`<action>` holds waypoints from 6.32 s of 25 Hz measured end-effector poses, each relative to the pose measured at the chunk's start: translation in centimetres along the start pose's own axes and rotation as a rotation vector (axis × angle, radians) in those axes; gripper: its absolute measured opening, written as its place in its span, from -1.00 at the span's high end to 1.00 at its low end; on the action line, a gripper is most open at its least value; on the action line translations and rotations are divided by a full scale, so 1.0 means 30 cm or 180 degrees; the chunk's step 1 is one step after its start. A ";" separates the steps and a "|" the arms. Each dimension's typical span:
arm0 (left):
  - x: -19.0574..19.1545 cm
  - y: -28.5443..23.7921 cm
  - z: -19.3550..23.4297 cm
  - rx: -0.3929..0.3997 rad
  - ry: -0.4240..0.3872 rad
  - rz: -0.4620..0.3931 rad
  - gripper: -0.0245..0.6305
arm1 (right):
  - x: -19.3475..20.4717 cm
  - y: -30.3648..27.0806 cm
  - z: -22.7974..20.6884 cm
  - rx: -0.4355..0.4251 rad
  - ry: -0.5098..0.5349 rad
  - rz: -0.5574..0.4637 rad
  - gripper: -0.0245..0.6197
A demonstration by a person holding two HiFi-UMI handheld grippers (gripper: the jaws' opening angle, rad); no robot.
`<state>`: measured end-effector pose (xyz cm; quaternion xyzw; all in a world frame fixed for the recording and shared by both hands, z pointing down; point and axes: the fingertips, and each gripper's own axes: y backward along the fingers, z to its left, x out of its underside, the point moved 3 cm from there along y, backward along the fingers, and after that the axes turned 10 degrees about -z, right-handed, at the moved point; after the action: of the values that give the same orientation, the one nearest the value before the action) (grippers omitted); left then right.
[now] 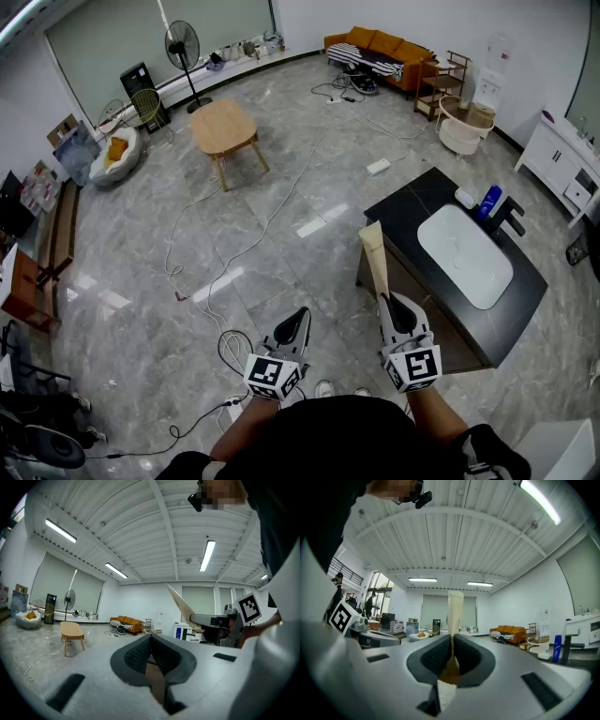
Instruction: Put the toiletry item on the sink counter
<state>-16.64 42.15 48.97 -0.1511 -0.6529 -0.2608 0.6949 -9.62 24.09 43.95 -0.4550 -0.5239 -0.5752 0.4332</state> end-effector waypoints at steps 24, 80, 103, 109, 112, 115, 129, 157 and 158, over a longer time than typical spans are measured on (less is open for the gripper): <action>0.068 -0.245 -0.020 0.0465 0.0143 0.0056 0.89 | 0.039 0.022 -0.249 0.0648 0.0065 0.0132 0.82; 0.419 -1.530 -1.253 0.3315 0.0384 0.0563 0.89 | 0.013 0.852 -1.461 0.3686 0.0504 0.0368 0.81; 0.598 -1.640 -1.386 0.3872 0.0457 0.0914 0.89 | 0.270 1.041 -1.504 0.4621 0.0151 0.0945 0.81; 0.624 -1.651 -1.377 0.3834 0.0444 0.0977 0.89 | 0.410 1.079 -1.520 0.4605 -0.0107 0.1252 0.81; 0.626 -1.658 -1.368 0.3812 0.0424 0.0982 0.89 | 0.486 1.093 -1.525 0.4589 -0.0236 0.1402 0.81; 0.630 -1.657 -1.356 0.3792 0.0412 0.0991 0.89 | 0.556 1.107 -1.530 0.4570 -0.0322 0.1600 0.81; 0.657 -1.686 -1.309 0.3631 0.0385 0.1054 0.89 | 0.772 1.106 -1.585 0.4501 -0.0752 0.2118 0.81; 0.630 -1.717 -1.139 0.3177 0.0415 0.1017 0.89 | 0.746 1.049 -1.687 0.4298 -0.0962 0.2194 0.11; 0.628 -1.717 -1.137 0.3175 0.0416 0.1014 0.89 | 0.708 1.036 -1.694 0.4283 -0.0903 0.2102 0.11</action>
<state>-17.00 -21.89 57.36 0.1171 -0.6219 0.1816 0.7527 12.68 -29.38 69.30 -0.2956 -0.6488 0.0915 0.6952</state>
